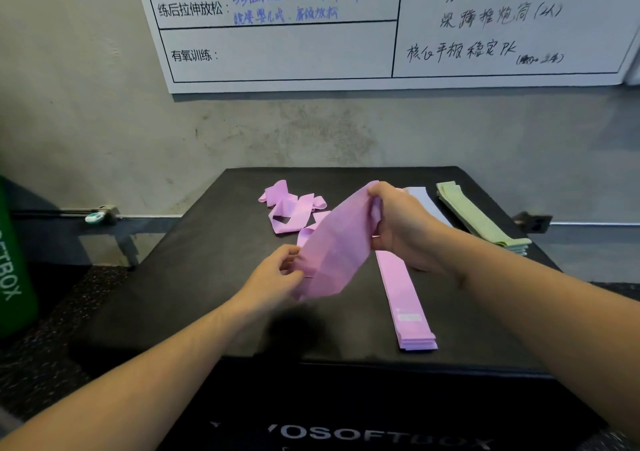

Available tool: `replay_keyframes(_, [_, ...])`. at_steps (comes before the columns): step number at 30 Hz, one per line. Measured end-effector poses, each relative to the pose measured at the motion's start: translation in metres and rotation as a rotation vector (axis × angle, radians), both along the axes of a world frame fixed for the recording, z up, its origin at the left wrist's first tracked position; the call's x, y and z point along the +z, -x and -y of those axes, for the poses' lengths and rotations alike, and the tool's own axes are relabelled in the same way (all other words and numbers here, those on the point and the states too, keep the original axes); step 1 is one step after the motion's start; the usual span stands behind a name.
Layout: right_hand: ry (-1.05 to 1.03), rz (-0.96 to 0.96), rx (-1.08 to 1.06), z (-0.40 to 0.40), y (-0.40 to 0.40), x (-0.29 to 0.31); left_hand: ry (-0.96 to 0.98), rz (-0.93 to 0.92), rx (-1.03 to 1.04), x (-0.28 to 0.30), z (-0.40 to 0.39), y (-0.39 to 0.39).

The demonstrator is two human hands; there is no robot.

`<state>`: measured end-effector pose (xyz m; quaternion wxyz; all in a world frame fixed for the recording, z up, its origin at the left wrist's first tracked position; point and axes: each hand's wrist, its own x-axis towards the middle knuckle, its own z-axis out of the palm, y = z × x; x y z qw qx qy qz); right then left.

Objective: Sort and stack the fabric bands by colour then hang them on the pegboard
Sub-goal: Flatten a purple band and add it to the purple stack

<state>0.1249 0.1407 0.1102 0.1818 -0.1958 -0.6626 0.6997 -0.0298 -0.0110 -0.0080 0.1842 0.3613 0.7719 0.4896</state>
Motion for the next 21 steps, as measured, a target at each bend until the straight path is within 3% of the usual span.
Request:
replay_keyframes(6, [0.007, 0.006, 0.017, 0.008, -0.026, 0.015, -0.235, 0.172, -0.093, 0.051, -0.003, -0.045])
replay_keyframes(11, [-0.082, 0.066, 0.097, 0.003, -0.047, 0.023, -0.193, 0.155, -0.244, 0.078, -0.008, -0.082])
replay_keyframes(17, [-0.184, 0.083, 0.03, -0.001, -0.072, 0.034, -0.067, 0.215, -0.295, 0.084, -0.006, -0.107])
replay_keyframes(21, [-0.279, 0.109, -0.02, -0.005, -0.091, 0.035, -0.143, 0.277, -0.259, 0.09, -0.004, -0.117])
